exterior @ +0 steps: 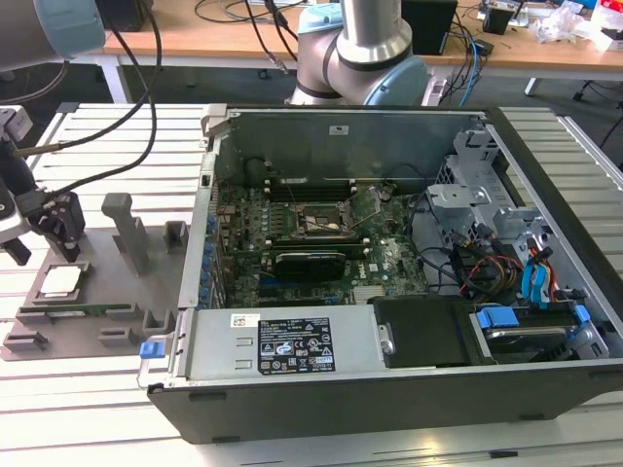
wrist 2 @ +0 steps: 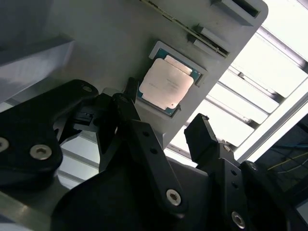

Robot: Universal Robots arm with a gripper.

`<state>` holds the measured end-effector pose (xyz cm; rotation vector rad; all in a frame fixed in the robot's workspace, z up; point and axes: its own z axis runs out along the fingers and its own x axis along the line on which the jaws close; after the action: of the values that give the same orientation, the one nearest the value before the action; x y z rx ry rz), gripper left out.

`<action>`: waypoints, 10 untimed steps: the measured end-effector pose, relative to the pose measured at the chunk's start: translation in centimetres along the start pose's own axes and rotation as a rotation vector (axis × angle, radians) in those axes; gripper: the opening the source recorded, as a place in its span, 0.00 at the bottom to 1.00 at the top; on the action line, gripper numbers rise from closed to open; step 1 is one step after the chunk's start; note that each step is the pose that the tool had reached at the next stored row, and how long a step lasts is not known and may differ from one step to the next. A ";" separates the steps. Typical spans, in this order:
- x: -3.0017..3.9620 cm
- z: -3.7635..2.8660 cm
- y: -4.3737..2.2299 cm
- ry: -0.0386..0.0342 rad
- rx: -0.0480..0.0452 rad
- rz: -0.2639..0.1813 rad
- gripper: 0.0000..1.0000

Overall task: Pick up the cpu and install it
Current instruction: 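Pick up the cpu and move it towards the insertion slot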

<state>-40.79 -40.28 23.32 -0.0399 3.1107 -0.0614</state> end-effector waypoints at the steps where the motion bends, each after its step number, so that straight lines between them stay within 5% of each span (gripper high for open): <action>1: 0.00 0.08 0.00 0.0000 0.0000 0.000 0.66; 6: 0.02 0.53 -0.16 -0.0001 0.0000 0.000 0.66; 10: 0.05 0.92 -1.23 -0.0001 0.0002 -0.001 0.66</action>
<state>-40.78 -41.55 22.44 -0.0407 3.1106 -0.0618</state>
